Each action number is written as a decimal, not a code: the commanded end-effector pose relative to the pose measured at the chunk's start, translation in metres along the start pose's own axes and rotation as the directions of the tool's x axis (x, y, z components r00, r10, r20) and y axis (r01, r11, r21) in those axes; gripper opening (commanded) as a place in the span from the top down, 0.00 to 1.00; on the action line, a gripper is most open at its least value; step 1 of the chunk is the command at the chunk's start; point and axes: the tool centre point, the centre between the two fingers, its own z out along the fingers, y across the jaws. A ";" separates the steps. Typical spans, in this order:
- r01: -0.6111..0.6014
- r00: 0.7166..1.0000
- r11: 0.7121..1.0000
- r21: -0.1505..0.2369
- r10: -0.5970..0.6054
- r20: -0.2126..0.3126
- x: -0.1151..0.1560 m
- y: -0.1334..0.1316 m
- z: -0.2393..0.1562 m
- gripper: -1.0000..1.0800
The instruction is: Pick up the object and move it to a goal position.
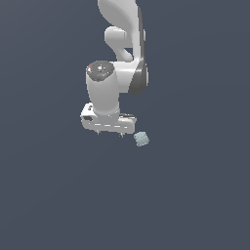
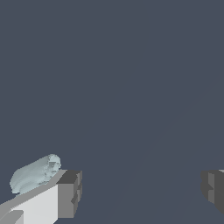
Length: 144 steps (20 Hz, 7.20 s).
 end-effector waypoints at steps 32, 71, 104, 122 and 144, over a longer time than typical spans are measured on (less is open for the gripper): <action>0.377 0.926 0.926 -0.004 -0.377 -0.005 -0.061 -0.124 0.063 0.04; 0.423 0.906 0.906 -0.001 -0.423 -0.010 -0.070 -0.141 0.115 1.00; 0.424 0.906 0.906 0.001 -0.424 -0.010 0.030 -0.025 -0.141 1.00; 0.423 0.906 0.906 0.000 -0.423 -0.009 0.076 0.021 -0.244 1.00; 0.423 0.906 0.906 -0.001 -0.423 -0.009 0.098 0.040 -0.288 1.00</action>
